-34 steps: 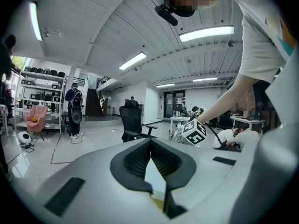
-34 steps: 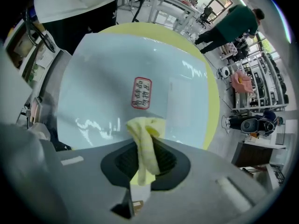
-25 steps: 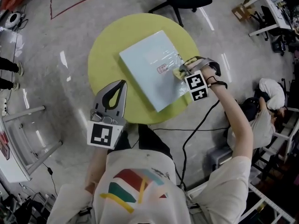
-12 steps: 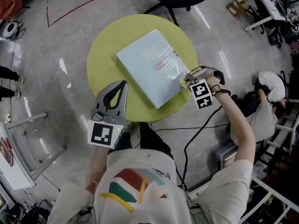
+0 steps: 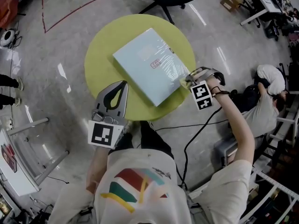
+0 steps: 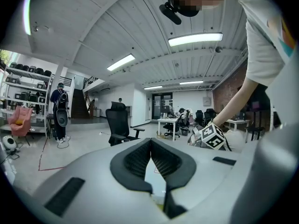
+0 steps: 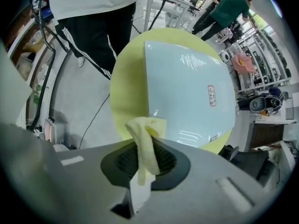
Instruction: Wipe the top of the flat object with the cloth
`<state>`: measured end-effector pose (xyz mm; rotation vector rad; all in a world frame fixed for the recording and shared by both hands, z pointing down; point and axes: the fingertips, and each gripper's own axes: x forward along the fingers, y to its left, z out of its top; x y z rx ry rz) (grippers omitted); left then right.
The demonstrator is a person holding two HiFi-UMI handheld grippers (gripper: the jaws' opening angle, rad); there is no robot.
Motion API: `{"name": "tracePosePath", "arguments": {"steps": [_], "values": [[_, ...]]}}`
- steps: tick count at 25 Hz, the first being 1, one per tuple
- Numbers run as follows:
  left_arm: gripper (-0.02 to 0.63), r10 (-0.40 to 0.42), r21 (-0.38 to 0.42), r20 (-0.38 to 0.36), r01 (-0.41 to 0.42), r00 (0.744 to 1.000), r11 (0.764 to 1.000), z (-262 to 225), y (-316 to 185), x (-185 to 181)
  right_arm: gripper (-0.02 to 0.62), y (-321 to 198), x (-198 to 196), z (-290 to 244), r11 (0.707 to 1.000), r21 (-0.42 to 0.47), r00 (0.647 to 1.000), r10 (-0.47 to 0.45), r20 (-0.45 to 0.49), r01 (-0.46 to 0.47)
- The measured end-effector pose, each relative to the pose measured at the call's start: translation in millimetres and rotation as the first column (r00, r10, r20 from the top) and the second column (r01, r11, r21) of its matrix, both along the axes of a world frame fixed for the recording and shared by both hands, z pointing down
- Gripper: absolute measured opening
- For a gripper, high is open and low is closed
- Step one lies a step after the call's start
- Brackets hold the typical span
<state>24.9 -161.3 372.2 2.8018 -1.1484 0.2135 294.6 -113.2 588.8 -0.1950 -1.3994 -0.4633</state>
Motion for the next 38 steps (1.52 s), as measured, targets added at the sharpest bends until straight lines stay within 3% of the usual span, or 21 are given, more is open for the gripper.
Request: {"name": "tracePosePath", "arguments": {"steps": [7,9,11,12,13,15,17,19,21,22,24,26,28,33,38], "values": [[0.015,0.005,0.015,0.003,-0.005,1.0,1.0,-5.3,3.1,-0.1,0.026,6.6,4.9,0.5,1.0,-0.003,1.0,0.018,-0.008,-0.018],[0.015,-0.001,0.018,0.003,0.001,1.0,1.0,-8.1,3.6,-1.4,0.026,0.2,3.6,-8.6,0.997,0.037,0.997,0.071,0.031,-0.072],[0.015,-0.014,0.029,0.001,0.014,1.0,0.999,-10.9,3.3,-4.6,0.026,-15.7,-8.9,-26.2,0.973,0.106,0.969,0.188,0.163,-0.207],[0.015,-0.021,0.037,0.0,0.021,1.0,0.999,-11.9,2.8,-6.8,0.026,-26.8,-20.5,-39.2,0.942,0.133,0.924,0.264,0.278,-0.309],[0.015,-0.027,0.045,-0.001,0.027,1.0,0.999,-12.7,2.1,-9.3,0.026,-38.4,-34.6,-55.2,0.897,0.142,0.849,0.332,0.412,-0.419],[0.015,-0.037,0.062,-0.002,0.037,0.999,0.997,-16.4,0.9,-14.7,0.028,-57.6,-64.5,-95.0,0.785,0.112,0.639,0.403,0.656,-0.609],[0.015,-0.053,0.076,-0.013,0.054,0.999,0.996,-23.4,-0.2,-21.8,0.028,-68.9,-90.2,-137.4,0.669,0.05,0.414,0.398,0.819,-0.742],[0.015,-0.082,0.086,-0.03,0.085,0.996,0.993,-29.9,-2.5,-32.1,0.028,-74.5,-111.7,-173.6,0.55,-0.038,0.195,0.36,0.912,-0.835],[0.015,-0.111,0.096,-0.05,0.115,0.993,0.989,-36.1,-5.1,-42.7,0.028,-77.2,-134.0,-201.0,0.453,-0.147,-0.007,0.296,0.955,-0.879],[0.015,-0.119,0.099,-0.061,0.125,0.991,0.987,-39.1,-5.7,-47.3,0.028,-78.6,-146.7,-211.1,0.425,-0.203,-0.096,0.261,0.961,-0.882],[0.015,-0.143,0.112,-0.078,0.151,0.987,0.982,-43.4,-7.2,-57.7,0.028,-83.3,-176.3,-224.0,0.418,-0.299,-0.233,0.202,0.951,-0.858],[0.015,-0.163,0.12,-0.082,0.172,0.983,0.978,-43.2,-6.7,-67.6,0.028,-89.9,-208.4,-232.4,0.445,-0.354,-0.319,0.156,0.935,-0.822],[0.015,-0.179,0.11,-0.067,0.185,0.982,0.977,-38.3,-3.4,-78.2,0.028,-96.0,-233.0,-236.0,0.437,-0.361,-0.356,0.098,0.93,-0.824],[0.015,-0.235,0.051,-0.039,0.236,0.971,0.97,-8.3,9.7,-116.6,0.028,-112.0,-271.8,-200.6,0.279,-0.397,-0.407,0.024,0.913,-0.875],[0.015,-0.304,-0.065,0.03,0.305,0.952,0.95,44.4,34.2,-151.1,0.026,-132.2,-302.5,-124.0,0.162,-0.43,-0.421,0.085,0.903,-0.888]]}}
